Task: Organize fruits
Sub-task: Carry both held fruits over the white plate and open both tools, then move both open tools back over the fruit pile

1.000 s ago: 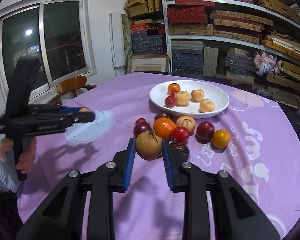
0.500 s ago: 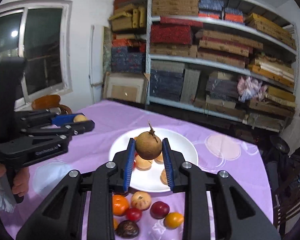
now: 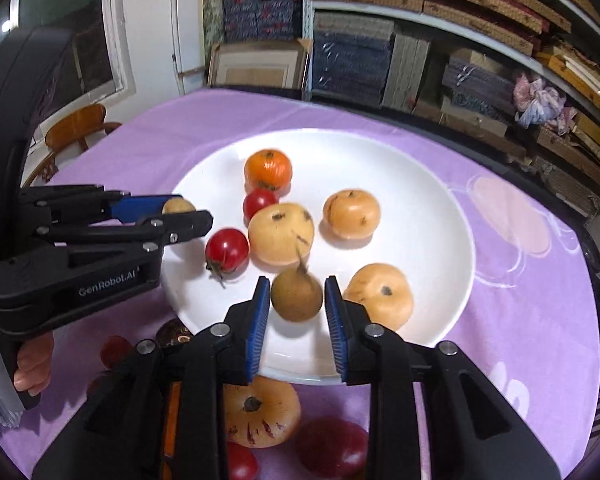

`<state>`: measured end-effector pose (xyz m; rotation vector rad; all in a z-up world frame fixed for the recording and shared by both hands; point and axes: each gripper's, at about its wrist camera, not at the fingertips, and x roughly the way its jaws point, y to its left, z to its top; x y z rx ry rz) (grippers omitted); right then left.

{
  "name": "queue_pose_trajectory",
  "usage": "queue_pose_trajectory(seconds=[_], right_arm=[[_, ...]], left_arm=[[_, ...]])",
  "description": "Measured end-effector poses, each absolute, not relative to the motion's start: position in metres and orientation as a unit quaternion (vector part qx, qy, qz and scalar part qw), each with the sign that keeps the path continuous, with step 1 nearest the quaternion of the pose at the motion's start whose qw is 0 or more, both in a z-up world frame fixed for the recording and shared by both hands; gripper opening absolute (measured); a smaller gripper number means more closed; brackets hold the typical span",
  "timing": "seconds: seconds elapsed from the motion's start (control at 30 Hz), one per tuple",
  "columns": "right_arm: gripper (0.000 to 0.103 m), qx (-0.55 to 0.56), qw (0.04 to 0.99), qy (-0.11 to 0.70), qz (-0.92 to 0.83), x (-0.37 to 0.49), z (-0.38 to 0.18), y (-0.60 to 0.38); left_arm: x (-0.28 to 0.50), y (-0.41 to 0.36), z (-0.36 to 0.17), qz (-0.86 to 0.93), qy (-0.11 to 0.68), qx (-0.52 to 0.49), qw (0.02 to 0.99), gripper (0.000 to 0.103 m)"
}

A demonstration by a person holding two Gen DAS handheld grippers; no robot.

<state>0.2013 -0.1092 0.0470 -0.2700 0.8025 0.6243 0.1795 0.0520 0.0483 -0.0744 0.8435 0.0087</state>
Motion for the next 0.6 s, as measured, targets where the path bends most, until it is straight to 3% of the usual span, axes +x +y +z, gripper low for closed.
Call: queue_pose_trajectory(seconds=[0.23,0.27,0.3,0.33,0.37,0.43,0.6], right_arm=[[0.046,-0.095,0.886,0.345,0.296,0.186,0.072,-0.133],[0.056,-0.076,0.894,0.326,0.297,0.178,0.087,-0.144],[0.076,-0.054,0.905,0.302,0.294,0.166,0.104,-0.16],[0.087,-0.033,0.919,0.272,0.285,0.15,0.12,-0.177],[0.099,-0.014,0.929,0.245,0.277,0.136,0.131,-0.193],[0.099,0.015,0.936,0.21,0.282,0.107,0.143,-0.221],[0.099,0.037,0.936,0.236,0.258,0.06,0.094,-0.257]], left_arm=[[0.163,0.07,0.067,0.018,0.392,-0.065,0.918,0.049],[0.155,0.075,0.077,0.023,0.382,-0.068,0.921,0.052],[0.143,0.078,0.087,0.028,0.37,-0.07,0.926,0.062],[0.13,0.081,0.096,0.031,0.357,-0.07,0.931,0.074],[0.115,0.084,0.103,0.035,0.343,-0.069,0.936,0.079],[0.082,0.088,0.111,0.049,0.32,-0.066,0.944,0.095],[0.024,0.077,0.089,0.069,0.325,-0.046,0.942,0.097]])
